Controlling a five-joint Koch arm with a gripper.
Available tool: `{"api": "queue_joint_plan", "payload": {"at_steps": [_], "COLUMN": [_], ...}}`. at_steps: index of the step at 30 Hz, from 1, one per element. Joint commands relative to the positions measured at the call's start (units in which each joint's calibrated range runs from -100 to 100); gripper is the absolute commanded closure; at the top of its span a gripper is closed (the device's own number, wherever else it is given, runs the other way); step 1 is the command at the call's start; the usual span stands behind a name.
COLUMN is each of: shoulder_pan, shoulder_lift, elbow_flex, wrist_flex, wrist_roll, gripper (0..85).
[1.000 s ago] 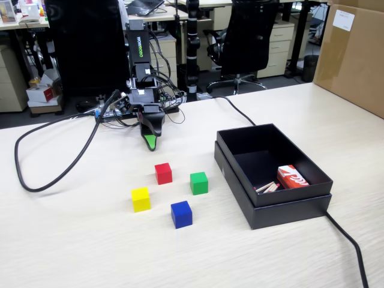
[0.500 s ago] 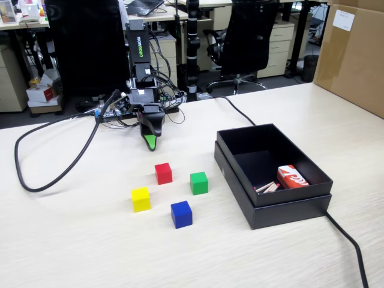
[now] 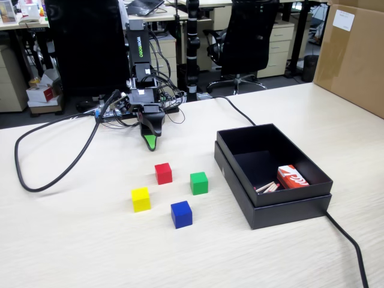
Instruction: Put the red cube on top of the blue cube
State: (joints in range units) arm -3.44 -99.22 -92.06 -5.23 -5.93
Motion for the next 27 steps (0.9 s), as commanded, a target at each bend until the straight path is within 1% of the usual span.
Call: {"api": "queue_joint_plan", "payload": {"at_steps": [1, 9, 11, 15, 20, 27], "shoulder_pan": [-0.1, 0.1, 0.3, 2.0, 3.3, 1.9], "shoulder_lift": [0.4, 0.4, 0.5, 2.8, 15.7, 41.3], "elbow_flex": [-1.9, 0.9, 4.8, 14.8, 26.3, 42.7], "wrist_flex": [-1.3, -2.9, -7.2, -15.8, -20.1, -20.1], "wrist_roll": [0.2, 0.3, 0.6, 2.8, 4.2, 4.5], "gripper": [37.8, 41.2, 42.2, 42.3, 42.2, 42.0]}}
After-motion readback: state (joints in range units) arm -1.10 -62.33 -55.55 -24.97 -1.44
